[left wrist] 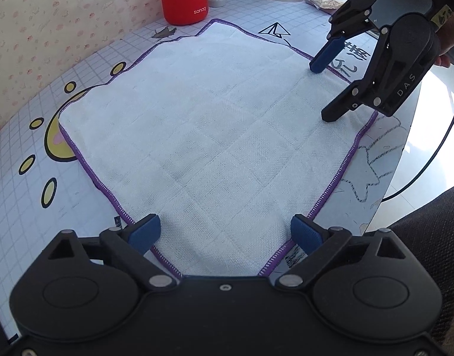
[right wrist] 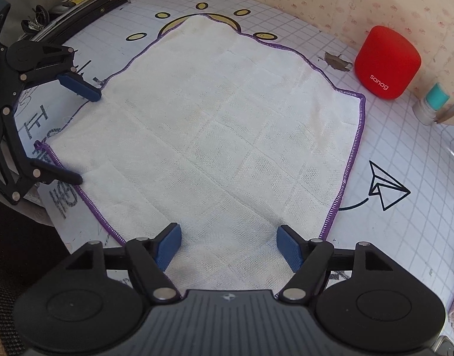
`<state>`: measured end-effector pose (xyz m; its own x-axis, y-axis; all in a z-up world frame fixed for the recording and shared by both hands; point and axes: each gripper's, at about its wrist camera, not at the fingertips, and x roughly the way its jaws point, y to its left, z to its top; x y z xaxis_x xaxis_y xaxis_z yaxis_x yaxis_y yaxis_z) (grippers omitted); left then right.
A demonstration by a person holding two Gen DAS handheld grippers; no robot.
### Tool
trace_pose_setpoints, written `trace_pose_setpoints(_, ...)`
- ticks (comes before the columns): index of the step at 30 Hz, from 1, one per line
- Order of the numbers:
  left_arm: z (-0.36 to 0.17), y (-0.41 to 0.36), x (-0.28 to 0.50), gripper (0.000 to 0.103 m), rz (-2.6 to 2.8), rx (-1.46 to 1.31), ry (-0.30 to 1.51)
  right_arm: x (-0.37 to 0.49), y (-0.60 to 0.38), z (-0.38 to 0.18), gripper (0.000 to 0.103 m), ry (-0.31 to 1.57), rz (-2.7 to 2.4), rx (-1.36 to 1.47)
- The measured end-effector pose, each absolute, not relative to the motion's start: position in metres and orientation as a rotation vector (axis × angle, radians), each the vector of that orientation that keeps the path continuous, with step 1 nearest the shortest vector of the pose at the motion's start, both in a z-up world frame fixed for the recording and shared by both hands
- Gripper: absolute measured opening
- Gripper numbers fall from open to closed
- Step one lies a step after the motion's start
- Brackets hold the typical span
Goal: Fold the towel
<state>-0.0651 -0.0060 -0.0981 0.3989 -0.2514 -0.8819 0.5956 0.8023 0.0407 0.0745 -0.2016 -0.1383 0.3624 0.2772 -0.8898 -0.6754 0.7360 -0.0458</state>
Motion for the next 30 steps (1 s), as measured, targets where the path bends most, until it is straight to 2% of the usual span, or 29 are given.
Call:
trace_pose_setpoints(17,-0.094,-0.027,-0.044,0.095,-0.584,0.383,0.996,0.140,-0.175,-0.119,0.070,0.948,0.570,-0.300)
trace_pose_setpoints(25,-0.107,-0.032,-0.039,0.095,-0.583,0.387,1.017,0.170,-0.176,-0.127,0.071,0.909,0.494,-0.283)
trace_pose_setpoints(29,-0.110,-0.025,-0.037,0.096,-0.583,0.348,1.034,0.186,-0.172,-0.142,0.071,0.962,0.469,-0.289)
trace_pose_setpoints(30,-0.110,-0.025,-0.037,0.097,-0.583,0.350,1.032,0.190,-0.172,-0.145,0.074,0.972,0.443,-0.291)
